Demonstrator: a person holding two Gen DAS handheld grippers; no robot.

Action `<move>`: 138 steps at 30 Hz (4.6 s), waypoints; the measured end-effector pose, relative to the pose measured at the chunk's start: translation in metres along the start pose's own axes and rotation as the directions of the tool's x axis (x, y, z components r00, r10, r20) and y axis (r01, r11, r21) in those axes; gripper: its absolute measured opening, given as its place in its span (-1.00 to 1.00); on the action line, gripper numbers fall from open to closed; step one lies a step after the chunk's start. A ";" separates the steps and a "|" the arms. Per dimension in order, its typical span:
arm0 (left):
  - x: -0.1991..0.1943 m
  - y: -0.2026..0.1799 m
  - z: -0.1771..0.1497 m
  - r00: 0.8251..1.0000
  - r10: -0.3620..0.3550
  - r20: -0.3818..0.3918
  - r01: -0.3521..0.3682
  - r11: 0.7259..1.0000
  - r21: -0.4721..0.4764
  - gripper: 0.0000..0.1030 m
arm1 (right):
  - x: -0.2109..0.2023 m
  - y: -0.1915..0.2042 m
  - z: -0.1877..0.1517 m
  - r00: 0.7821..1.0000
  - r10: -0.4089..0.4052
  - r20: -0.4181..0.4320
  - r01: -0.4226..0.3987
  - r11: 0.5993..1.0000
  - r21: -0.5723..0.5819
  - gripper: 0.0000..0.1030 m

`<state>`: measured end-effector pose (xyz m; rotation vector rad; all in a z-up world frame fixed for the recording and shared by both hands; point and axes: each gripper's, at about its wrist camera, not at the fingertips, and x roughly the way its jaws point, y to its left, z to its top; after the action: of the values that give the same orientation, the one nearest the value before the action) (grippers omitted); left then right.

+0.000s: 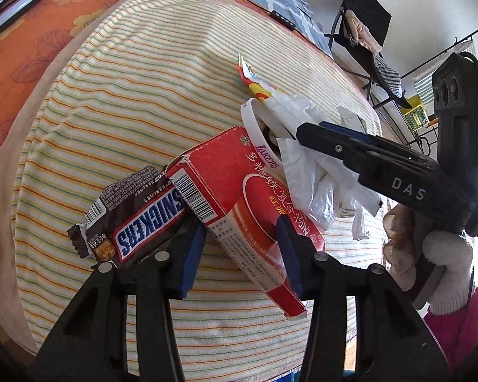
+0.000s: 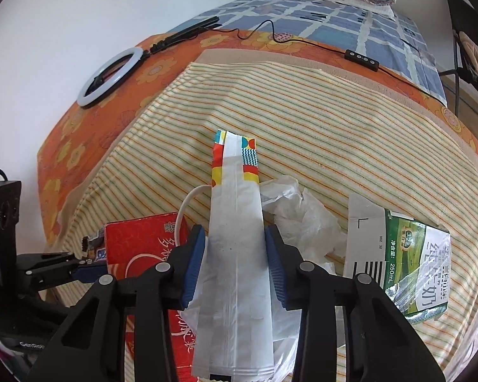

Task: Collect trash
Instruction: 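Grasp the red box with the left tool while the right tool grasps the white paper strip, then carry the red box and white paper strip over the blue basket with both tools, then open both tools to drop the red box and paper strip into the basket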

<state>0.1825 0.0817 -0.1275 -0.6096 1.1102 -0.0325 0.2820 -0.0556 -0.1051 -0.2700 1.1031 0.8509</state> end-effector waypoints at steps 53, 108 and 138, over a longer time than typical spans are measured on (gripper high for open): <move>-0.121 -0.003 -0.045 0.975 -0.004 0.222 -0.035 0.985 0.171 -0.68 | -0.112 0.043 -0.069 0.969 0.055 0.241 -0.063 0.998 0.025 -0.84; -0.058 0.020 -0.265 0.972 0.182 -0.149 -0.122 0.931 0.343 -0.68 | -0.089 0.122 -0.305 0.987 0.151 -0.051 -0.144 0.983 0.118 -0.84; -0.035 0.020 -0.273 0.948 0.265 -0.175 -0.184 0.908 0.377 -0.58 | -0.062 0.122 -0.309 0.990 0.102 -0.099 -0.087 0.985 0.147 -0.37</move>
<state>-0.0704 -0.0113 -0.1898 -0.1487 1.3488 -0.1027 -0.0245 -0.1844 -0.1674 -0.1459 1.2785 0.8450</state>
